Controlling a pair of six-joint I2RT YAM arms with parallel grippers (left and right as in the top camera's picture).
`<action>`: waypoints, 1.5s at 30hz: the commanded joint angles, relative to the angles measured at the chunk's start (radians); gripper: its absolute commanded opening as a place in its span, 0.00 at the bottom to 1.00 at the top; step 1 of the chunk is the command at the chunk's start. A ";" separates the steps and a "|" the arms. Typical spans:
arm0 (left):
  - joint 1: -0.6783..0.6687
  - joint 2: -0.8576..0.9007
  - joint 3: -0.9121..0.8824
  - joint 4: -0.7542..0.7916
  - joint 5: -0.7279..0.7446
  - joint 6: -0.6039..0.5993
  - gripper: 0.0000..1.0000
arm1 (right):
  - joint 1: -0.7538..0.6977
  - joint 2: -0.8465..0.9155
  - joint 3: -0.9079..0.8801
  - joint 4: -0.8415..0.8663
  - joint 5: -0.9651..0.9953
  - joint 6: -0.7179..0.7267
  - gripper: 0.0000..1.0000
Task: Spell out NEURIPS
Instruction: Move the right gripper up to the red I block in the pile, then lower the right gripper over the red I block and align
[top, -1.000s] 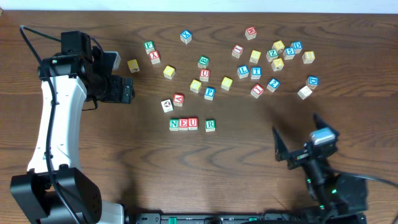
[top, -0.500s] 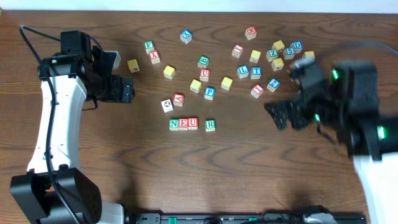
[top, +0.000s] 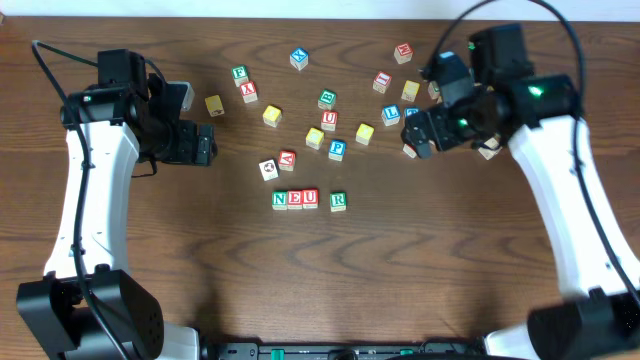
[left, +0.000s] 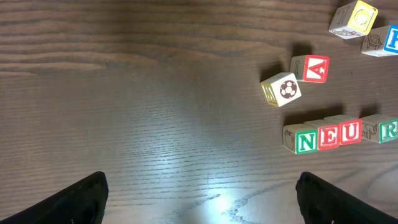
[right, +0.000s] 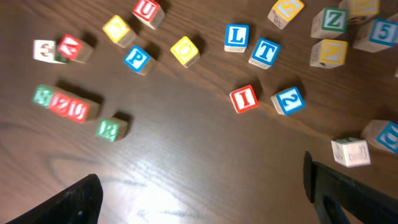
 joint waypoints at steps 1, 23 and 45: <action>0.000 -0.014 0.021 -0.005 0.011 0.013 0.95 | 0.018 0.086 0.063 0.000 0.054 -0.010 0.99; 0.000 -0.014 0.021 -0.005 0.011 0.013 0.95 | 0.018 0.496 0.176 -0.024 0.146 -0.053 0.84; 0.000 -0.014 0.021 -0.005 0.011 0.013 0.95 | 0.017 0.502 0.171 -0.035 0.146 -0.058 0.73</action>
